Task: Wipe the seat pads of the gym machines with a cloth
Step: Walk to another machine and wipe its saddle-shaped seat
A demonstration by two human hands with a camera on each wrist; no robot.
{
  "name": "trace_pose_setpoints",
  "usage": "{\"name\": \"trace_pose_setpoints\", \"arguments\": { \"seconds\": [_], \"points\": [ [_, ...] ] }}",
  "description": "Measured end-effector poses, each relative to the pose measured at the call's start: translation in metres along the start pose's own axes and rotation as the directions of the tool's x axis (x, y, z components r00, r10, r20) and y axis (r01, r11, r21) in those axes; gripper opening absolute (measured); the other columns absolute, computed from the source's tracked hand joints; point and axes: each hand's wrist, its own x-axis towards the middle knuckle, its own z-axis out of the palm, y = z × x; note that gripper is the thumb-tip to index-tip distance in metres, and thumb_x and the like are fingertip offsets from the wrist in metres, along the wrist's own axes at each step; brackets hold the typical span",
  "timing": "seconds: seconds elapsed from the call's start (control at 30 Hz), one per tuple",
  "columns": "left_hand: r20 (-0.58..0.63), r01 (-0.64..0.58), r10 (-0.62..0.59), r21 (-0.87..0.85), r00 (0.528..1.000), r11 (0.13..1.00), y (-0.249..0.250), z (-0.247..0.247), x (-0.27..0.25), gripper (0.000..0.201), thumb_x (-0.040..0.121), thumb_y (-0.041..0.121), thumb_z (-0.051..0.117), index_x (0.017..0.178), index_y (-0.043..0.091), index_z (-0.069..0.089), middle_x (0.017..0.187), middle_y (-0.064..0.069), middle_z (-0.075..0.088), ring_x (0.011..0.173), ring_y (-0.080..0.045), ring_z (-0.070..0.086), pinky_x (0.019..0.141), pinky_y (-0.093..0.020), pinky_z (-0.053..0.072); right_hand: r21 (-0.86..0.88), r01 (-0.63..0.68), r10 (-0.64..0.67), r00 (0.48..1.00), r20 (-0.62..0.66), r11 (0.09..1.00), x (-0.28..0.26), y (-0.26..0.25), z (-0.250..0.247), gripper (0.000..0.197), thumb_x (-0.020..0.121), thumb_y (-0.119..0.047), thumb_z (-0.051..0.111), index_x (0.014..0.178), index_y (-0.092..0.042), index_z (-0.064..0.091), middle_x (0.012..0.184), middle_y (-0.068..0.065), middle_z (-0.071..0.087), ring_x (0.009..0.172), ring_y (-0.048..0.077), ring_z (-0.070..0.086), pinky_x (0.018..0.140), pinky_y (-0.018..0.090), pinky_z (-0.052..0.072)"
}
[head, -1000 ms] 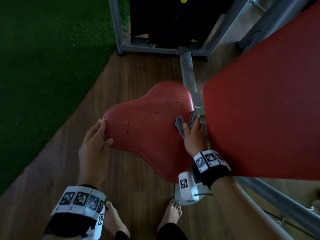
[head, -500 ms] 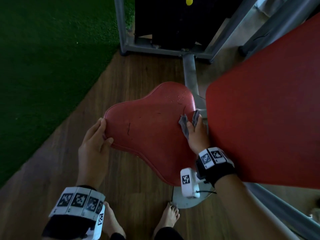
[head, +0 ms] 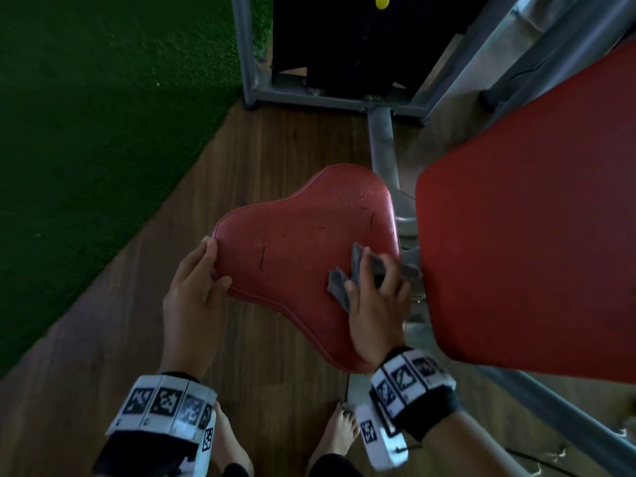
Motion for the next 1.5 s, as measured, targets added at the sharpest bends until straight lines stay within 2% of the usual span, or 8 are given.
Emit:
{"name": "trace_pose_setpoints", "arguments": {
  "seconds": [0.1, 0.27, 0.47, 0.57, 0.63, 0.8, 1.1, 1.5],
  "points": [
    [-0.001, 0.005, -0.005, 0.012, 1.000, 1.000, 0.001, -0.001, 0.000, 0.061, 0.087, 0.000, 0.064, 0.143, 0.014, 0.044, 0.142, 0.012, 0.038, 0.130, -0.005, 0.039, 0.095, 0.005, 0.027, -0.029, 0.067, -0.065, 0.997, 0.036, 0.997, 0.002, -0.019, -0.001, 0.061, 0.094, -0.052, 0.021, 0.147, -0.024, 0.031, 0.142, 0.005, 0.030, 0.116, 0.029, 0.037, 0.090, 0.044, 0.042],
    [0.026, 0.011, -0.012, 0.001, 1.000, 1.000, 0.000, -0.002, 0.000, 0.061, 0.089, 0.002, 0.063, 0.145, 0.017, 0.041, 0.147, 0.008, 0.039, 0.134, -0.005, 0.038, 0.101, -0.006, 0.028, 0.004, 0.130, -0.130, 0.991, 0.038, 0.992, 0.050, -0.036, -0.004, 0.057, 0.096, -0.047, 0.041, 0.147, -0.026, 0.032, 0.143, 0.007, 0.029, 0.118, 0.031, 0.036, 0.097, 0.045, 0.034],
    [0.012, 0.029, -0.029, -0.020, 1.000, 0.999, 0.002, -0.002, 0.000, 0.062, 0.088, 0.001, 0.063, 0.144, 0.016, 0.042, 0.149, 0.002, 0.040, 0.134, -0.009, 0.039, 0.108, -0.027, 0.036, -0.036, 0.330, -0.327, 0.943, 0.068, 0.943, 0.025, -0.045, -0.003, 0.059, 0.094, -0.050, 0.032, 0.148, -0.026, 0.030, 0.140, 0.004, 0.031, 0.117, 0.028, 0.036, 0.089, 0.042, 0.041],
    [0.019, 0.019, -0.019, 0.005, 1.000, 1.000, 0.002, -0.003, 0.001, 0.061, 0.088, 0.001, 0.064, 0.144, 0.015, 0.042, 0.148, 0.002, 0.040, 0.133, -0.007, 0.038, 0.104, -0.011, 0.031, -0.028, 0.368, -0.361, 0.922, 0.136, 0.929, 0.016, -0.035, -0.002, 0.061, 0.095, -0.051, 0.028, 0.151, -0.029, 0.020, 0.144, 0.001, 0.028, 0.122, 0.026, 0.032, 0.093, 0.043, 0.040],
    [0.028, 0.021, -0.021, 0.017, 0.999, 1.000, 0.002, -0.004, 0.001, 0.061, 0.089, 0.003, 0.063, 0.145, 0.015, 0.042, 0.148, 0.005, 0.040, 0.132, -0.004, 0.037, 0.098, 0.000, 0.027, -0.030, 0.350, -0.345, 0.932, 0.114, 0.936, 0.027, -0.031, -0.003, 0.061, 0.095, -0.052, 0.029, 0.151, -0.030, 0.019, 0.145, 0.000, 0.027, 0.123, 0.026, 0.031, 0.095, 0.044, 0.038],
    [0.035, 0.034, -0.033, -0.022, 0.999, 0.999, 0.004, -0.004, -0.001, 0.060, 0.090, 0.004, 0.062, 0.145, 0.016, 0.041, 0.149, 0.006, 0.040, 0.134, -0.005, 0.038, 0.108, -0.021, 0.034, 0.019, 0.225, -0.226, 0.970, 0.092, 0.974, 0.055, -0.030, -0.004, 0.062, 0.096, -0.052, 0.035, 0.151, -0.027, 0.021, 0.153, 0.001, 0.019, 0.134, 0.029, 0.023, 0.105, 0.048, 0.028],
    [0.041, 0.018, -0.018, -0.006, 0.999, 1.000, 0.003, -0.005, 0.002, 0.060, 0.089, 0.003, 0.063, 0.144, 0.016, 0.043, 0.143, 0.014, 0.038, 0.129, 0.002, 0.035, 0.096, 0.008, 0.022, -0.038, -0.026, 0.027, 0.999, 0.018, 0.999, 0.035, 0.013, -0.004, 0.059, 0.095, -0.053, 0.034, 0.149, -0.031, 0.025, 0.147, 0.007, 0.027, 0.124, 0.032, 0.034, 0.100, 0.051, 0.032],
    [0.039, 0.028, -0.027, -0.032, 0.999, 0.999, 0.002, -0.003, -0.001, 0.060, 0.090, 0.002, 0.061, 0.144, 0.017, 0.042, 0.148, 0.007, 0.039, 0.135, -0.005, 0.038, 0.104, -0.012, 0.033, 0.014, 0.038, -0.040, 0.992, 0.122, 0.999, 0.030, 0.012, -0.006, 0.059, 0.098, -0.044, 0.032, 0.151, -0.023, 0.021, 0.158, 0.010, 0.007, 0.142, 0.036, 0.012, 0.113, 0.054, 0.021]
  ]
}}
